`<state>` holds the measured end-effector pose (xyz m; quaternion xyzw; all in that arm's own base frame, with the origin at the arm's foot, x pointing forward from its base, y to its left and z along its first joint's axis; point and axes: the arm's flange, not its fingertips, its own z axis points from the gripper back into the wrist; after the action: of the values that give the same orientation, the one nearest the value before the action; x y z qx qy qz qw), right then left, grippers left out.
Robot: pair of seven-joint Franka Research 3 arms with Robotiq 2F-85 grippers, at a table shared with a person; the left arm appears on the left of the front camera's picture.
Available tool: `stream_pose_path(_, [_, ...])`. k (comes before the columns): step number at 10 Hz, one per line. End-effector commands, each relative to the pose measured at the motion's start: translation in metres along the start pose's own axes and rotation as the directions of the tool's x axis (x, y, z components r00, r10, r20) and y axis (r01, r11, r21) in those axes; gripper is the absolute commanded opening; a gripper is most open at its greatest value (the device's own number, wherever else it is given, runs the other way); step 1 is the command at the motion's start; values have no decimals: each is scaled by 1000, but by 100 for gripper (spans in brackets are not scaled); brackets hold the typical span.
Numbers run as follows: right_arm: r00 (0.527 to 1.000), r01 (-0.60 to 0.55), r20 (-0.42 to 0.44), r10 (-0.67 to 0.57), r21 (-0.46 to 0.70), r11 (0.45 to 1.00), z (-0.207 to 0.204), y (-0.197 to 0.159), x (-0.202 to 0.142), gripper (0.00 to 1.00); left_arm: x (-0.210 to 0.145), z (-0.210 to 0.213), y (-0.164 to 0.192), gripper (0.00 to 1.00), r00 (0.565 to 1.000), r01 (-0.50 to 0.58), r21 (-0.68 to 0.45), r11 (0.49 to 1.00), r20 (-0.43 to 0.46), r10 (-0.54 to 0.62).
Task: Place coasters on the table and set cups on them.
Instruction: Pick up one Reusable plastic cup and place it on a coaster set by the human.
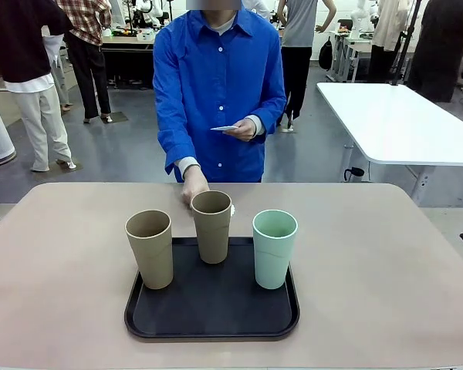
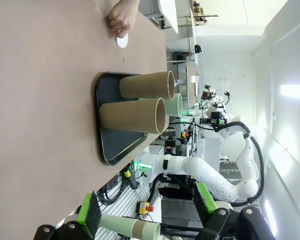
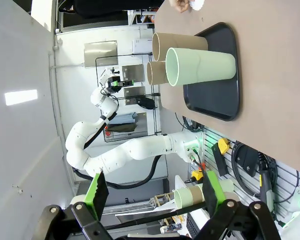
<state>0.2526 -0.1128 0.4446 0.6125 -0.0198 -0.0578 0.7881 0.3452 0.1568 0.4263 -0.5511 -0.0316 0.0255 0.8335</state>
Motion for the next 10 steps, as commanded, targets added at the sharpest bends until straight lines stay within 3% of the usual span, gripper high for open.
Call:
stream_pose_path(1, [1000,8,3,-8,3,1000,0,1,0,100,0,1,-1,100,1000,3,-2,1000,3,-3])
stream_pose_path(10, [1000,8,3,-8,3,1000,0,1,0,100,0,1,-1,100,1000,3,-2,1000,3,-3])
